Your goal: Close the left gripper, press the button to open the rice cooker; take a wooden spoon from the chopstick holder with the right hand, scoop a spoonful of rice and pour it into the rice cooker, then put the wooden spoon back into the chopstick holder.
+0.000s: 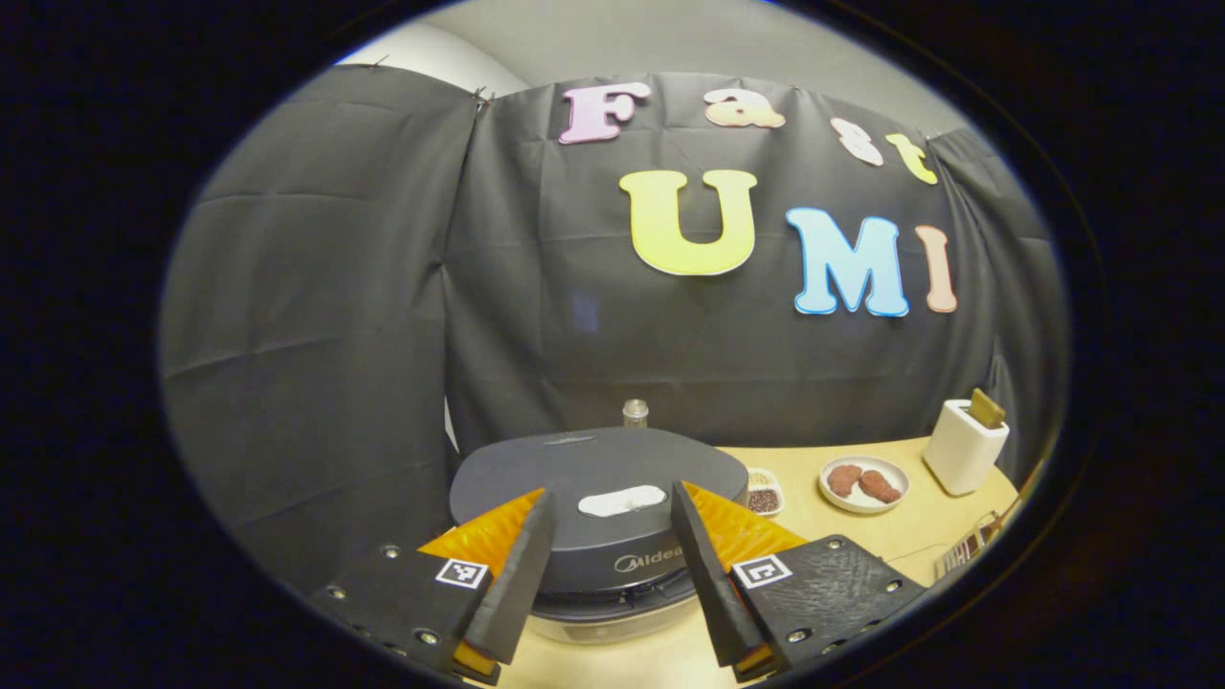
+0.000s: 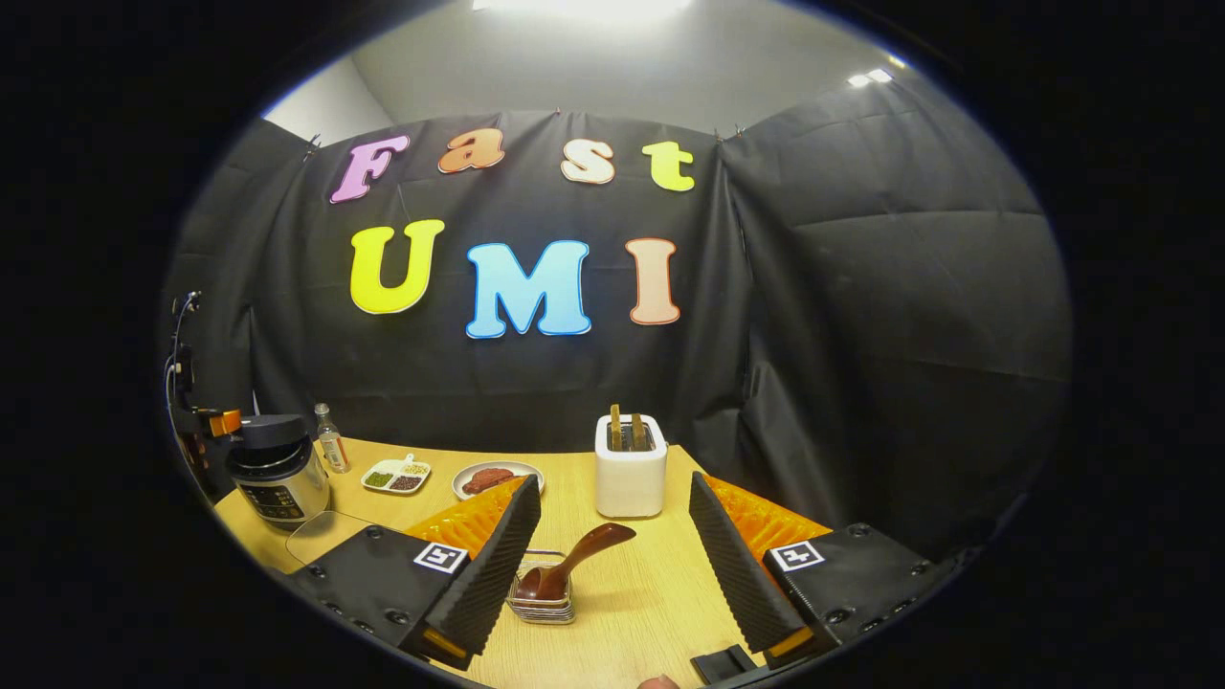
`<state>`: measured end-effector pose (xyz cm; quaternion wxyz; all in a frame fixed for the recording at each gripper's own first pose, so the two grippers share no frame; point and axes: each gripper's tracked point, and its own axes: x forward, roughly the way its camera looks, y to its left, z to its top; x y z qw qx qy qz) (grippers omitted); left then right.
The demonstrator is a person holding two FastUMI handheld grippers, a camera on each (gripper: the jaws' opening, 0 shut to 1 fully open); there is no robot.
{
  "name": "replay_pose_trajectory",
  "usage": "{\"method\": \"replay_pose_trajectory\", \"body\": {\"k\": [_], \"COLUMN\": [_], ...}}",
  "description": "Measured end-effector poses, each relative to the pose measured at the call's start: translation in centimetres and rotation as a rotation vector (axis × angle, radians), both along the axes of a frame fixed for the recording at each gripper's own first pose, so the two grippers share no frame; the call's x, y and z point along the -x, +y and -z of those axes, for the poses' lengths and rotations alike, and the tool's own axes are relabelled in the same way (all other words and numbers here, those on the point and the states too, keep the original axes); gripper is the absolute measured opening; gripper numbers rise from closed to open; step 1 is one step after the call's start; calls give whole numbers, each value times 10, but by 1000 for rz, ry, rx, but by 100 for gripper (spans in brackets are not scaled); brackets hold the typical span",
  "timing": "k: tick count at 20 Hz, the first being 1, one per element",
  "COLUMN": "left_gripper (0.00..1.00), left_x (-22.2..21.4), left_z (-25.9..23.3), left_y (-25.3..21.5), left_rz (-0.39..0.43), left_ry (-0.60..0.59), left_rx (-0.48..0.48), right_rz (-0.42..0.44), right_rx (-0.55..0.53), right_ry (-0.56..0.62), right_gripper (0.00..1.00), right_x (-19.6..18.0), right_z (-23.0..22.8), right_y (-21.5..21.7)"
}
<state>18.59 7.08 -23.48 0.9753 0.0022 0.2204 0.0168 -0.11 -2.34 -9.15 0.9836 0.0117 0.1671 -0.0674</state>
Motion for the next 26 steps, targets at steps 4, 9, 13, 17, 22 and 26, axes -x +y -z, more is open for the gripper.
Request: {"method": "replay_pose_trajectory", "body": {"k": [4,9,13,17,22,26], "left_gripper": [77,77,80,82,78,75], "left_x": [10,15,19,23,21,29], "left_z": [25,37,40,51,30,-24], "left_y": [-3,-4,-3,-6,-8,-35], "left_rz": [3,1,-19,-20,-21,30], "left_ry": [45,55,39,71,21,-60], "left_rx": [-13,-40,-28,-50,-49,-45], "right_rz": [-3,-1,5,2,-42,-84], "right_rx": [-1,-3,-2,-13,-19,-27], "right_ry": [7,13,16,19,-6,-44], "right_gripper": [99,98,99,99,99,99], "right_x": [-1,-4,-4,-4,-10,-9], "right_z": [3,6,7,11,-2,-20], "right_y": [-1,-6,-11,-9,-2,2]}}
